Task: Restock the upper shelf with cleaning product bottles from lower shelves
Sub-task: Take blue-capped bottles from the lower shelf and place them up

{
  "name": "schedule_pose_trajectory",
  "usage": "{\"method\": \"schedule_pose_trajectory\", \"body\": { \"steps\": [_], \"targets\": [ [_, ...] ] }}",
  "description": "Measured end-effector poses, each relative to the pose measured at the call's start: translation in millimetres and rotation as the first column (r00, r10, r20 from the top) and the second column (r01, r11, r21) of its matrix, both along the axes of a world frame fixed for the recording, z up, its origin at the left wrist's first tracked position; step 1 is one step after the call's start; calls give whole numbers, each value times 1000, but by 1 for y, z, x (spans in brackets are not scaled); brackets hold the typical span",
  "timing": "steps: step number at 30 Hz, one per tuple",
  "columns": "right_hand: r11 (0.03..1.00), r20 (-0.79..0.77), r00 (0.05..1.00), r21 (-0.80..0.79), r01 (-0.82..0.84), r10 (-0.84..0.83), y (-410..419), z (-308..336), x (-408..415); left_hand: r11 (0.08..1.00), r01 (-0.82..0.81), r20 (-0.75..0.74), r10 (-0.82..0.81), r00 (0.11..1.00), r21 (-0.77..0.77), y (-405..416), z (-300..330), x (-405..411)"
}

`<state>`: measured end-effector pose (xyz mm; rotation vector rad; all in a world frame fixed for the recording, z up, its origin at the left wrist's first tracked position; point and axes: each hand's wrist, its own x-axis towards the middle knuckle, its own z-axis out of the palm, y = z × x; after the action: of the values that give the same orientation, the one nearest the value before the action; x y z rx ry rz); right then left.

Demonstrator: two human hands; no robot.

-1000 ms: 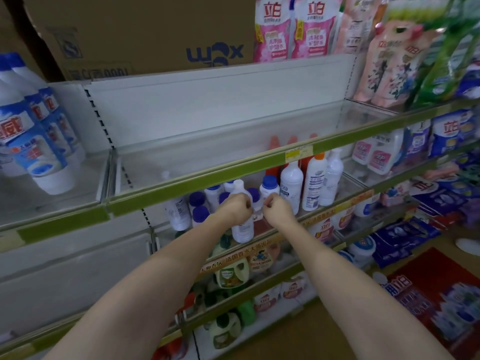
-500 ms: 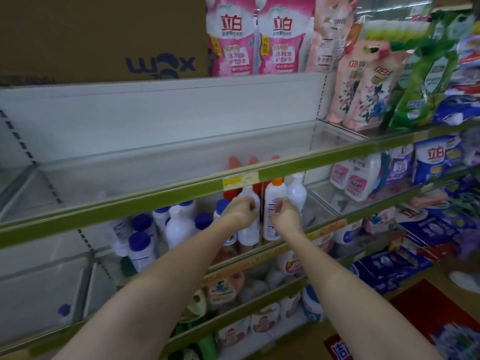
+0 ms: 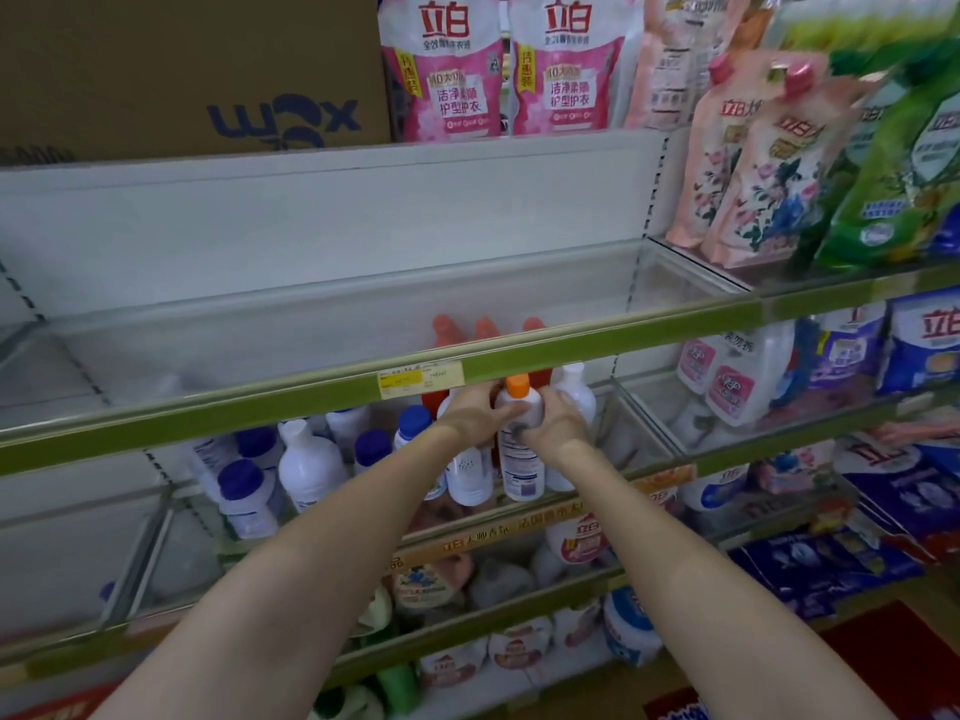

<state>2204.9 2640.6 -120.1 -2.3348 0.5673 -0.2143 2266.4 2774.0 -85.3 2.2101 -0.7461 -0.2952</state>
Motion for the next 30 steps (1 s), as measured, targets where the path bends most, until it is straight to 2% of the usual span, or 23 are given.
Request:
{"method": "schedule_pose_trajectory", "body": {
  "steps": [5,9,12,15,18,21,27,30],
  "targets": [
    [999,-10,999,40,-32,32,-4,-3,-8,1000,20,39,-20,999,-6,-4,-1,-5],
    [998,-7,1000,58,-10,11,5,-5,-12,997,-20,-24,18,1000,-70,-2,-5,-14],
    [995,-76,997,96,-16,24,11,-8,-18,999,-15,-17,14,1000,-48,6,-5,-25],
    [994,-179,980,85,-69,84,19,-5,-24,995,-12,-23,10,1000,-95,25,-8,-35],
    [983,-284,941,55,-174,182,38,3,-28,980,-82,-24,78,997,-179,52,-10,-40],
    [954,-300,908,158,-254,292,67,11,-34,957,-157,-16,157,987,-244,87,-2,-46],
    [898,-319,846,264,-353,426,142,15,-59,943,-204,-123,177,977,-263,163,-2,-60],
    [869,-311,825,322,-375,471,190,19,-75,951,-246,-153,219,964,-187,206,-1,-71]
  ]
}}
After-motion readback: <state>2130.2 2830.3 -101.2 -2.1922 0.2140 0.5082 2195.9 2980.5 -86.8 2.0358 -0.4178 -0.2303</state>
